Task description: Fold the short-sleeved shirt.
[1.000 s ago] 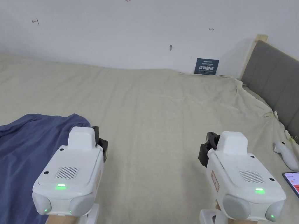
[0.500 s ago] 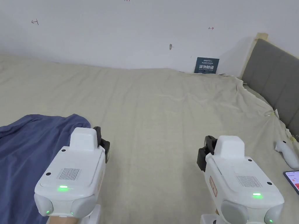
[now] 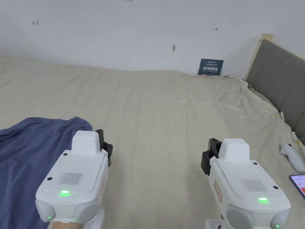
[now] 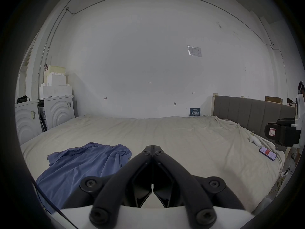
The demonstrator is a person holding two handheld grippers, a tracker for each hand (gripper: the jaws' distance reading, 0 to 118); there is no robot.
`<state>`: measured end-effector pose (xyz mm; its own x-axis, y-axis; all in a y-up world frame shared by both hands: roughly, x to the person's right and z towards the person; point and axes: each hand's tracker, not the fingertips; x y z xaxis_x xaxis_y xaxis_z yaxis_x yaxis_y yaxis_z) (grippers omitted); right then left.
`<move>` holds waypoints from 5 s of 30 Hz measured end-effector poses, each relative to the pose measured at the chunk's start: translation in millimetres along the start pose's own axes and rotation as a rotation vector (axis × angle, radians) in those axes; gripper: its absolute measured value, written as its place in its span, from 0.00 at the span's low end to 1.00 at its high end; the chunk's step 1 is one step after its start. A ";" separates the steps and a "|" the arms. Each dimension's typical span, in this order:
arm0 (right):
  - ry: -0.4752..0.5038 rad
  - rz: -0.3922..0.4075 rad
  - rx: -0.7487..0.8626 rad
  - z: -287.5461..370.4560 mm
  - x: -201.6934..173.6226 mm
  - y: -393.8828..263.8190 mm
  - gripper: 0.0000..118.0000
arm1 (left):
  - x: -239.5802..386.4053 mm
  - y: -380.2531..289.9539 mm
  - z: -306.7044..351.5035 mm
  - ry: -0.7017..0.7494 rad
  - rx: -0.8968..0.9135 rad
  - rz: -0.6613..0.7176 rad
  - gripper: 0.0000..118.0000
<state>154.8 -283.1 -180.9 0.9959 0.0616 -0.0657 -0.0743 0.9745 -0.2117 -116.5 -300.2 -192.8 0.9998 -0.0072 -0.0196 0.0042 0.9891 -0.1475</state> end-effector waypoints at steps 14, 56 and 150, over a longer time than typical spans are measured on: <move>-0.009 0.015 0.003 0.5 -1.4 0.5 0.00 | -2.7 2.5 0.1 0.011 0.001 0.008 0.00; 0.369 0.097 0.034 -35.7 -145.0 25.9 0.00 | -133.5 2.9 62.7 0.387 0.016 0.072 0.00; 0.208 -0.036 0.089 36.8 -32.9 47.7 0.00 | -124.7 352.6 -41.8 0.093 -0.019 0.125 0.00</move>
<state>120.4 -230.6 -153.0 0.9652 -0.0108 -0.2614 -0.0247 0.9910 -0.1318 -240.5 43.4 -283.7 0.9863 0.1017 -0.1299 -0.1217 0.9801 -0.1566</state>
